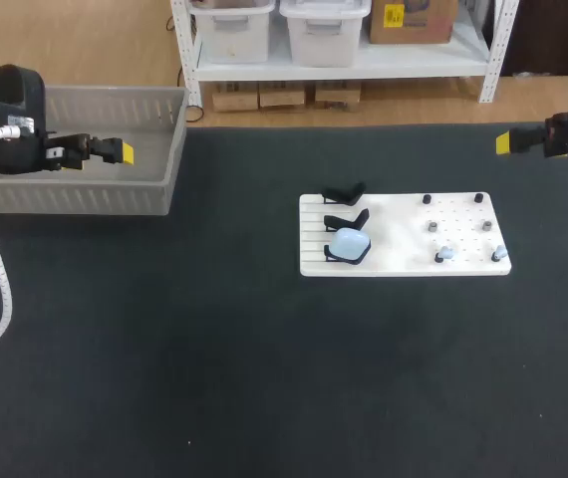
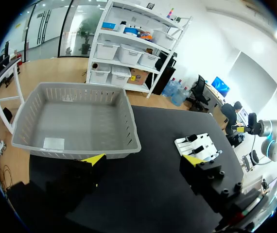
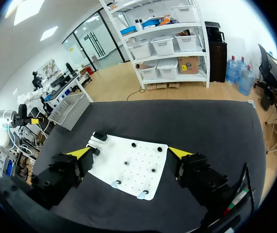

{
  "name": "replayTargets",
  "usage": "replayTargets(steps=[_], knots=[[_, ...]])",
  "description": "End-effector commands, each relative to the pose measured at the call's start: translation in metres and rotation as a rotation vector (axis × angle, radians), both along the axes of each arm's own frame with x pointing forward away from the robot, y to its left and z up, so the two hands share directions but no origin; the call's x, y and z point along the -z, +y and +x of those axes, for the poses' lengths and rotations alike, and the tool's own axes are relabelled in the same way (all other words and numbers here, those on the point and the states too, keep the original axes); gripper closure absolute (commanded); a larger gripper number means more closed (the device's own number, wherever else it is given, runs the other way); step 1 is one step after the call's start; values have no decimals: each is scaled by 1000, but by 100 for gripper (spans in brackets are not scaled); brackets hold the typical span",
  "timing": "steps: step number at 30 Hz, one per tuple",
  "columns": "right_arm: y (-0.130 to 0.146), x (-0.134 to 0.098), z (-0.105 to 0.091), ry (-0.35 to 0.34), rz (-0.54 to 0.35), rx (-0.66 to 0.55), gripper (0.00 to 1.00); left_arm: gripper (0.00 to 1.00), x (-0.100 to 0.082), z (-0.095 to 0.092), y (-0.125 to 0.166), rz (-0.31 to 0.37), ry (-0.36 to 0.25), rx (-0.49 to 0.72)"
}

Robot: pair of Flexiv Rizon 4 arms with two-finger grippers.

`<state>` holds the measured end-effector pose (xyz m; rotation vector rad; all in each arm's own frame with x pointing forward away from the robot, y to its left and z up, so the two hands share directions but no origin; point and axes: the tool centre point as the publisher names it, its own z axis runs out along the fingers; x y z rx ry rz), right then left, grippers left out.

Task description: Pick up each earbud case from the left stands, insert the matching earbuds, close the lid, and place the case in the box.

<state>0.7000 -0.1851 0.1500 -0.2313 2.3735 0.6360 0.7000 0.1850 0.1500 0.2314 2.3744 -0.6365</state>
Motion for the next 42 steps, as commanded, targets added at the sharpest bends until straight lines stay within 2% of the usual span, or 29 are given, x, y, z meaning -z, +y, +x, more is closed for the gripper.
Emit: replayTargets(steps=[1, 29, 33, 35, 42], knots=[[0, 0, 0, 0, 0, 0, 0, 0, 0, 0, 0, 0, 0, 0], [0, 0, 0, 0, 0, 0, 0, 0, -1, 0, 0, 1, -1, 21], [0, 0, 0, 0, 0, 0, 0, 0, -4, -1, -3, -26, -26, 63], [0, 0, 0, 0, 0, 0, 0, 0, -6, -3, -4, -37, -70, 116], [0, 0, 0, 0, 0, 0, 0, 0, -12, -4, -11, 47, -209, 330]])
